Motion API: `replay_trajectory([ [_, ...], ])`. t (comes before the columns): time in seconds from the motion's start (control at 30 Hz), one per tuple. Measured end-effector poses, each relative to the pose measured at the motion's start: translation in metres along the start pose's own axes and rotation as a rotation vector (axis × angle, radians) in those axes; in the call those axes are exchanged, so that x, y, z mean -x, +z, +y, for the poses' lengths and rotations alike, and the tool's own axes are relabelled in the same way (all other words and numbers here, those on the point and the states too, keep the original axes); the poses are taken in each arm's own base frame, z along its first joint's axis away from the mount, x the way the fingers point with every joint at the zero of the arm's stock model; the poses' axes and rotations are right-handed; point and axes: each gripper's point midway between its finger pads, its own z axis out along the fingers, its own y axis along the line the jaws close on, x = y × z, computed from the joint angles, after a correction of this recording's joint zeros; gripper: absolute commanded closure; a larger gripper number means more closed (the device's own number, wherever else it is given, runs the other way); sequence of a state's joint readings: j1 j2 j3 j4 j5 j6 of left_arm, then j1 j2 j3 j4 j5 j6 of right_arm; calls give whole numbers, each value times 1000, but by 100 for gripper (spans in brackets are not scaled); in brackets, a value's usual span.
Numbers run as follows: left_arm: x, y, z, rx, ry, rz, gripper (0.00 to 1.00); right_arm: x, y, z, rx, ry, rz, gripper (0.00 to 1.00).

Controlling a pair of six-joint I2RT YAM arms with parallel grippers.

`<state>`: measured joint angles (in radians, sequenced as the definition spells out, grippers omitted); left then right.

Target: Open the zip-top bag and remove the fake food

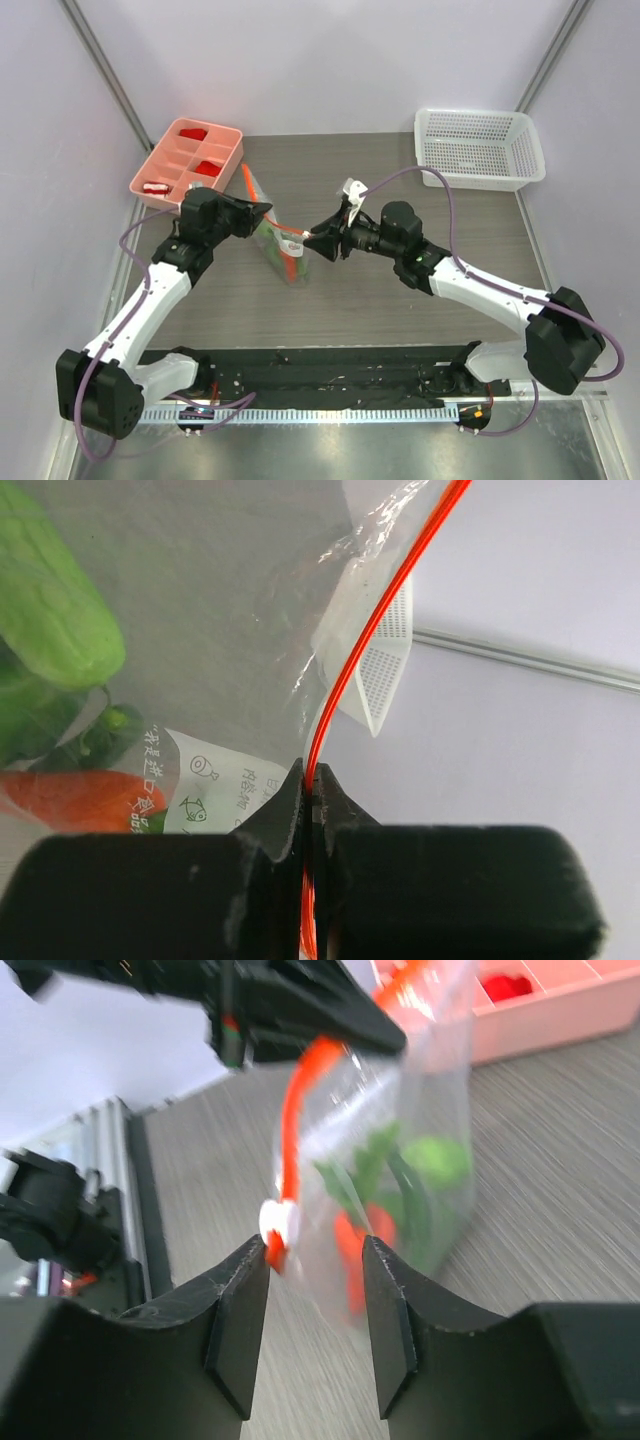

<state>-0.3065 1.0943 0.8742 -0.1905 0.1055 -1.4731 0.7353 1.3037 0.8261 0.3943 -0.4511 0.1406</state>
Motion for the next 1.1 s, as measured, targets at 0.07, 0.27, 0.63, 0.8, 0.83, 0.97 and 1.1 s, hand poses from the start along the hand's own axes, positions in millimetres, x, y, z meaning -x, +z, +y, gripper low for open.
replay_trajectory([
  [0.07,0,1,3,6,-13,1,100,7,3,5,29,13,-33,62],
  [0.27,-1,0,2,-2,-26,0,100,10,8,12,77,55,-69,62],
  [0.63,-4,-3,-7,-44,-61,20,100,-7,8,13,94,89,-51,64],
  [0.8,-5,-5,-12,-65,-70,29,100,-14,11,12,94,109,-45,81],
  [0.83,-6,-5,-12,-68,-73,31,100,-13,11,12,93,111,-48,82],
  [0.97,-7,-6,-16,-83,-79,38,91,-10,13,10,86,122,-68,99],
  [1.1,-8,-9,-11,-87,-19,42,48,-14,16,5,64,125,-60,99],
])
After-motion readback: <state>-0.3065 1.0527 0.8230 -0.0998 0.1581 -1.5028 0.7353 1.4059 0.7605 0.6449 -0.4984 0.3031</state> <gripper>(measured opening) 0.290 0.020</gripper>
